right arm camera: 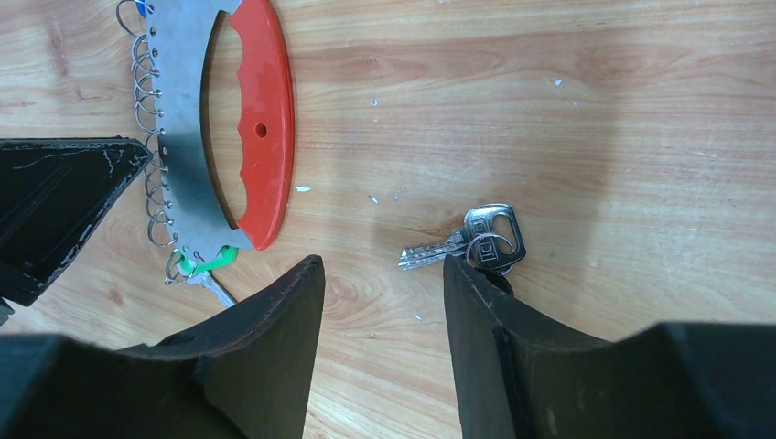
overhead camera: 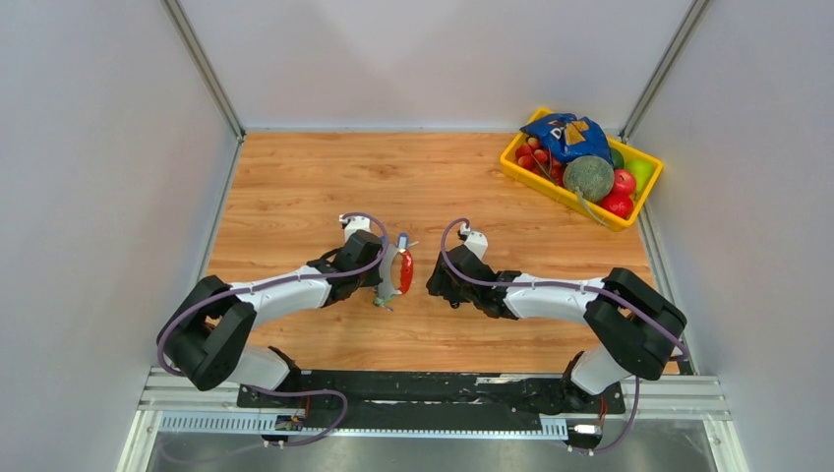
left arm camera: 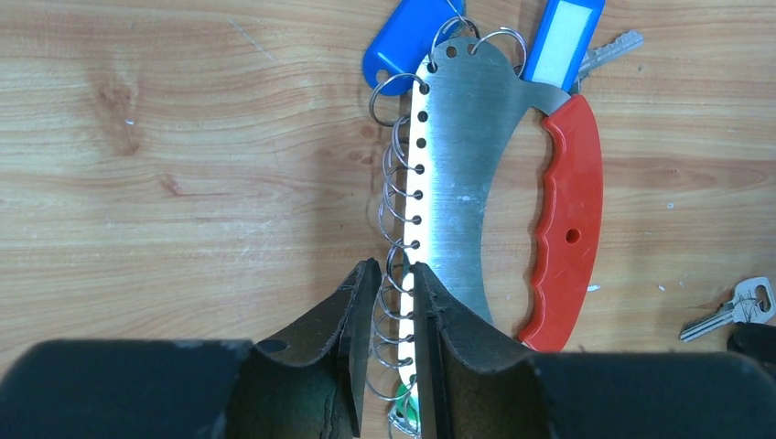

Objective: Put the keys on the keyring

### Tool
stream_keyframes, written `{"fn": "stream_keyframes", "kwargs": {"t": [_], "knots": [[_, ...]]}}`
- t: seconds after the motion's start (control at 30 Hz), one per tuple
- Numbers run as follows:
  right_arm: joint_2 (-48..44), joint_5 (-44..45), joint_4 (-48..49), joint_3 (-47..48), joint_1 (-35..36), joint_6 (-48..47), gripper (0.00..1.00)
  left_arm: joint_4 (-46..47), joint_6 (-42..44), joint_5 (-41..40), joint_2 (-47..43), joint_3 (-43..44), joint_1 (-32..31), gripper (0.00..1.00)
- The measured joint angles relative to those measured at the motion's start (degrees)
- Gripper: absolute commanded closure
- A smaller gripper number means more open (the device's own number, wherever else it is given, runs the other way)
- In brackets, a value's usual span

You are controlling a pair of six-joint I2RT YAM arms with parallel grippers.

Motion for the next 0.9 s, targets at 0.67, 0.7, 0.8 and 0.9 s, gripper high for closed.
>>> {"fn": "stream_keyframes", "kwargs": {"t": [0.67, 0.7, 0.8, 0.9], "knots": [[0.2, -0.8, 0.8, 0.0, 0.7, -0.2, 0.46, -0.8, 0.0, -1.5, -2.7, -1.1, 0.0, 0.69], [0.2, -0.8, 0.8, 0.0, 0.7, -0.2, 0.46, -0.8, 0.0, -1.5, -2.3, -1.1, 0.0, 0.69], [0.4, -1.0, 0.8, 0.0, 0.7, -0.2, 0.46, -0.8, 0.0, -1.2, -1.4, -1.1, 0.0, 0.70], [0.6, -1.2, 0.8, 0.0, 0.7, -0.2, 0.46, -0.8, 0.0, -0.9, -0.7, -1.1, 0.0, 0.70]]}}
